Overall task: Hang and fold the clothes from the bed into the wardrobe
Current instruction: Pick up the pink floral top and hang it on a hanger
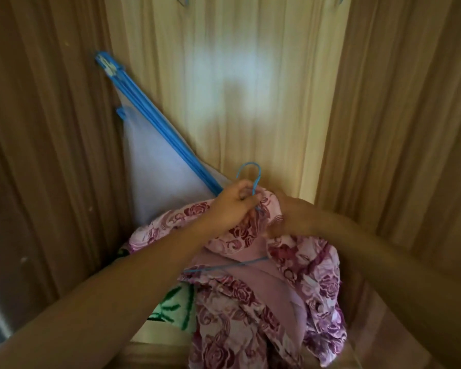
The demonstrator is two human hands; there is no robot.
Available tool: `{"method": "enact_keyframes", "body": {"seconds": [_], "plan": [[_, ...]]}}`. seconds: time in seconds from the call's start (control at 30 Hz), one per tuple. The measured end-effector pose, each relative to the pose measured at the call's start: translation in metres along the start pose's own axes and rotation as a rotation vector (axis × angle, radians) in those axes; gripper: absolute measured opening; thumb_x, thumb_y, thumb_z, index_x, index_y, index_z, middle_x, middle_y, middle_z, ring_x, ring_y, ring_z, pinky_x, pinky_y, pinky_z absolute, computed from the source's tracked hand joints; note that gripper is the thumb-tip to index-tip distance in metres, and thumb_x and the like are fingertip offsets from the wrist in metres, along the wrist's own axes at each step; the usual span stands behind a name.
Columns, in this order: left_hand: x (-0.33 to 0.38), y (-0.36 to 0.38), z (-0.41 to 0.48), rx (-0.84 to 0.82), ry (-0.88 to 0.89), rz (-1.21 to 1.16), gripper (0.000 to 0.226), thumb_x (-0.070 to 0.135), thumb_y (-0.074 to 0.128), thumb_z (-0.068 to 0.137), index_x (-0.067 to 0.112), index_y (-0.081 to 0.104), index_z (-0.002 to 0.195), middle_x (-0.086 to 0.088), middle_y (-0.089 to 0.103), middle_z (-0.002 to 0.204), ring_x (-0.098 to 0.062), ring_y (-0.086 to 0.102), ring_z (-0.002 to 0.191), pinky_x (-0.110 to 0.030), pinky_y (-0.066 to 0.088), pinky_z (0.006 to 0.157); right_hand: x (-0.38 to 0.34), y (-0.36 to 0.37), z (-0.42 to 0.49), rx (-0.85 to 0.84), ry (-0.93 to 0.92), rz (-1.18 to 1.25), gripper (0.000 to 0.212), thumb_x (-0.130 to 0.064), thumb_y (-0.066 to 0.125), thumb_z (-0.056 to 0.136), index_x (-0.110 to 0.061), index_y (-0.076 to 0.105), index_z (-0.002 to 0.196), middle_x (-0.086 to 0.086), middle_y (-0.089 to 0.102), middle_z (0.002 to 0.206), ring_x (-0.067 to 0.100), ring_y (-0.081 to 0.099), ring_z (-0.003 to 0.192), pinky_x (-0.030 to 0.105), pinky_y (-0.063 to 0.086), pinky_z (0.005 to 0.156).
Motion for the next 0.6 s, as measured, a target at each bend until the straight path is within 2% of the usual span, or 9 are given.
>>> {"method": "enact_keyframes", "body": {"seconds": [0.07, 0.13, 0.17, 0.23, 0.33, 0.4, 0.43, 0.53, 0.6], "plan": [[-0.004, -0.012, 0.001, -0.086, -0.069, 0.02, 0.012, 0.019, 0.06, 0.1, 0.025, 0.067, 0.107, 0.003, 0.069, 0.072, -0.008, 0.065, 0.057, -0.021, 0.049, 0.053, 0.01, 0.006, 0.002, 0.114, -0.011, -0.14, 0.079, -0.031, 0.086, 0.077, -0.02, 0.048, 0.145, -0.005, 0.064, 0.128, 0.003, 0.058, 0.107, -0.009, 0.026, 0.074], [-0.01, -0.042, 0.003, -0.036, -0.043, 0.174, 0.021, 0.01, 0.056, 0.099, 0.019, 0.067, 0.115, 0.006, 0.073, 0.08, -0.007, 0.069, 0.072, -0.021, 0.053, 0.068, 0.02, 0.003, 0.003, 0.228, -0.052, -0.197, 0.07, -0.031, 0.084, 0.08, -0.018, 0.052, 0.141, 0.005, 0.067, 0.125, 0.01, 0.053, 0.109, -0.009, 0.023, 0.073], [-0.016, -0.062, 0.004, 0.011, -0.037, 0.308, 0.025, 0.007, 0.055, 0.099, 0.016, 0.067, 0.118, 0.001, 0.074, 0.088, -0.012, 0.07, 0.081, -0.023, 0.051, 0.076, 0.024, 0.0, 0.003, 0.263, -0.061, -0.212, 0.068, -0.031, 0.083, 0.08, -0.018, 0.053, 0.14, 0.008, 0.068, 0.125, 0.013, 0.049, 0.112, -0.006, 0.025, 0.073], [-0.033, -0.106, -0.002, 0.018, -0.122, 0.599, 0.034, 0.005, 0.056, 0.096, 0.014, 0.063, 0.128, -0.005, 0.07, 0.113, -0.019, 0.066, 0.105, -0.021, 0.044, 0.086, 0.032, -0.007, 0.006, 0.287, -0.012, -0.243, 0.067, -0.035, 0.083, 0.079, -0.023, 0.054, 0.138, 0.006, 0.069, 0.125, 0.018, 0.059, 0.107, 0.007, 0.031, 0.072], [-0.074, -0.147, -0.027, -0.314, -0.422, 0.614, 0.052, -0.01, 0.063, 0.088, 0.007, 0.053, 0.136, -0.01, 0.057, 0.137, -0.007, 0.06, 0.115, -0.021, 0.046, 0.099, 0.039, -0.018, 0.013, 0.304, 0.046, -0.265, 0.065, -0.04, 0.081, 0.08, -0.025, 0.053, 0.137, 0.005, 0.07, 0.124, 0.029, 0.064, 0.113, 0.023, 0.038, 0.076], [-0.094, -0.158, -0.043, -0.407, -0.543, 0.566, 0.081, -0.012, 0.077, 0.076, 0.003, 0.04, 0.147, -0.014, 0.048, 0.148, -0.019, 0.052, 0.131, -0.039, 0.042, 0.111, 0.039, -0.023, 0.018, 0.314, 0.057, -0.282, 0.067, -0.041, 0.08, 0.081, -0.025, 0.052, 0.139, 0.009, 0.07, 0.123, 0.032, 0.064, 0.113, 0.032, 0.048, 0.084], [-0.101, -0.16, -0.046, -0.392, -0.534, 0.609, 0.09, -0.003, 0.084, 0.073, 0.004, 0.037, 0.15, -0.013, 0.047, 0.15, -0.025, 0.047, 0.136, -0.04, 0.038, 0.115, 0.038, -0.024, 0.02, 0.319, 0.059, -0.301, 0.067, -0.042, 0.08, 0.081, -0.025, 0.051, 0.139, 0.011, 0.069, 0.122, 0.033, 0.064, 0.112, 0.036, 0.05, 0.085], [-0.103, -0.16, -0.049, -0.188, -0.408, 0.781, 0.065, 0.031, 0.08, 0.084, 0.014, 0.056, 0.141, -0.004, 0.057, 0.143, -0.019, 0.052, 0.132, -0.027, 0.039, 0.109, 0.036, -0.024, 0.027, 0.338, 0.074, -0.36, 0.065, -0.047, 0.076, 0.083, -0.026, 0.048, 0.138, 0.013, 0.068, 0.116, 0.036, 0.064, 0.108, 0.039, 0.051, 0.083], [-0.094, -0.164, -0.047, 0.021, -0.391, 0.665, 0.042, 0.034, 0.072, 0.084, 0.012, 0.073, 0.12, -0.007, 0.07, 0.124, -0.019, 0.062, 0.117, -0.031, 0.049, 0.097, 0.037, -0.027, 0.028, 0.36, 0.12, -0.412, 0.067, -0.052, 0.071, 0.085, -0.028, 0.043, 0.14, 0.012, 0.065, 0.112, 0.036, 0.063, 0.105, 0.041, 0.052, 0.081]]}}
Point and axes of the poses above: each hand's wrist, its own z-axis towards the middle knuckle, its own y-axis out of the palm, x = y × z, the point moved 3 cm from there along z, towards the middle knuckle
